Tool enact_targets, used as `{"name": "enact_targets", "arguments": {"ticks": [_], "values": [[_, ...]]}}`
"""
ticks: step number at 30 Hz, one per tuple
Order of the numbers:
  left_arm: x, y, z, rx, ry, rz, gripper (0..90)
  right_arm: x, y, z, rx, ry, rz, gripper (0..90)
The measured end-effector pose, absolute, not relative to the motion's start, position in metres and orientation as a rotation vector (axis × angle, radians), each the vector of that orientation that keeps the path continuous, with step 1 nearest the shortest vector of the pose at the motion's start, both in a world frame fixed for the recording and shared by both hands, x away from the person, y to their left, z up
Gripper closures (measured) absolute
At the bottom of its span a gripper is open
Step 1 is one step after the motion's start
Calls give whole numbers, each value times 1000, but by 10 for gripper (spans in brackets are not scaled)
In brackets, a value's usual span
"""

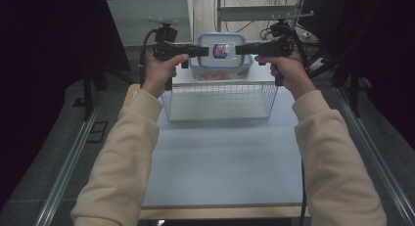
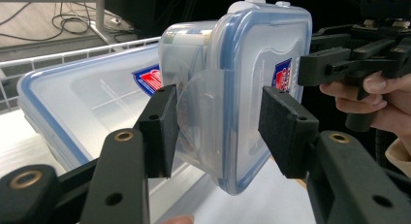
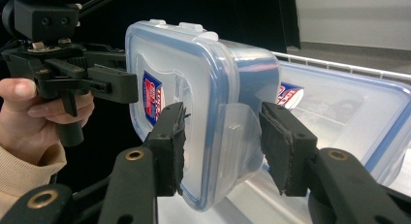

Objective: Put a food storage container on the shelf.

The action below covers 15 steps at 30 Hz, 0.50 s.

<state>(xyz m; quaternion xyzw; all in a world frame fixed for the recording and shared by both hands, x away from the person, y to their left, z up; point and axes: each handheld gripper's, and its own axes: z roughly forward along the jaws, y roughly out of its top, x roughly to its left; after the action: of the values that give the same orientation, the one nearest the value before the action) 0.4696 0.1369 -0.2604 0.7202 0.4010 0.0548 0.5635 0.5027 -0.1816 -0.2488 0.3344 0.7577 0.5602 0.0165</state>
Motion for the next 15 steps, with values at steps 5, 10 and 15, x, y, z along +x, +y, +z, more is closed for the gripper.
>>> {"name": "enact_targets", "arguments": {"ticks": [5,10,15], "values": [[482,138,-261,1681,961,120,500,517,-180,-249,1060,2363,1741,525],[493,138,-260,1671,971,111,499,529,-179,-246,1072,2355,1749,523],[501,138,-265,1665,993,87,501,541,-179,-245,1104,2372,1730,521]]}}
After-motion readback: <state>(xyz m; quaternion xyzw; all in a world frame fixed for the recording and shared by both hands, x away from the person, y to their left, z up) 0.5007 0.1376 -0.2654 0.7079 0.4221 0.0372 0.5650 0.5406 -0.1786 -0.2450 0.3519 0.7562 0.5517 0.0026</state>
